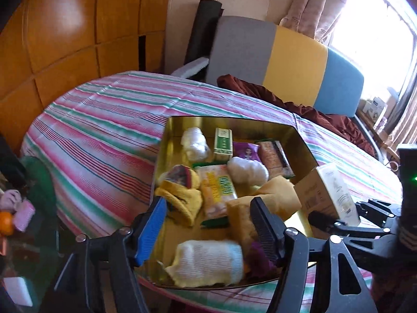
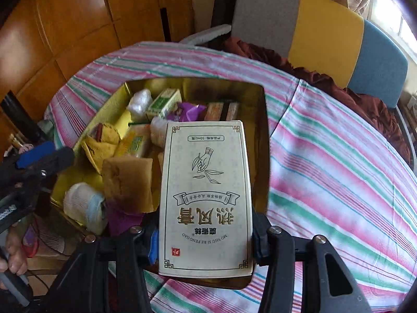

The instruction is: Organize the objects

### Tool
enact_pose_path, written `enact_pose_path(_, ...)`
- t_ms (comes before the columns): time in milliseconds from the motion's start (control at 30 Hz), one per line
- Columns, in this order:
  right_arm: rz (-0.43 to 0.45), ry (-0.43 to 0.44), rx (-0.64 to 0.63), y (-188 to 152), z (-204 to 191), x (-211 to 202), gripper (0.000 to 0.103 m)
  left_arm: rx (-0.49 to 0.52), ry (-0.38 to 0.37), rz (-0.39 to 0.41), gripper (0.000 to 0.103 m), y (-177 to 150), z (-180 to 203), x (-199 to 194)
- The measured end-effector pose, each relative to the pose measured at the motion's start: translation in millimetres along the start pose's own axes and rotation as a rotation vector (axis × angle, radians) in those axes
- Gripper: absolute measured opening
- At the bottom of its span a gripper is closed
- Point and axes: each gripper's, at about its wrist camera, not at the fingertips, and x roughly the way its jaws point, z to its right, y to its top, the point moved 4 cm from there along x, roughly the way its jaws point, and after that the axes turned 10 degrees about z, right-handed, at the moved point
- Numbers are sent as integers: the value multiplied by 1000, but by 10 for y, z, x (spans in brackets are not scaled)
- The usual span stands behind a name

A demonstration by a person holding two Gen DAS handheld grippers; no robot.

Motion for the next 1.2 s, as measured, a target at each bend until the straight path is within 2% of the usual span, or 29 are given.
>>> enact_pose_path(67, -14, -34, -11, -50, -9, 63, 51, 10, 17, 10, 73, -15, -24, -20)
enact_pose_path(367, -35, -65, 0, -170, 1, 113, 54, 14, 64, 24, 85, -65, -64, -48)
enact_pose_path(467, -26, -65, 9, -195, 11, 105, 62, 17, 71, 35, 88, -70, -60, -79)
enact_pose_path(533, -9, -68, 18, -191, 13, 65, 70, 21, 82, 41, 96, -67, -57, -95)
enact_pose_path(667, 34, -74, 44, -163, 29, -54, 70, 25, 99, 56, 103, -70, -52, -156)
enact_pose_path(933, 159, -88, 89, -48, -13, -423, 71, 15, 182, 66, 103, -66, -41, -287)
enact_pose_path(1100, 197, -87, 102, -82, -94, -527, 71, 10, 204, 81, 103, -114, -23, -371)
enact_pose_path(1200, 208, -95, 113, -138, -121, -566, 71, -13, 180, 71, 103, -142, -23, -385)
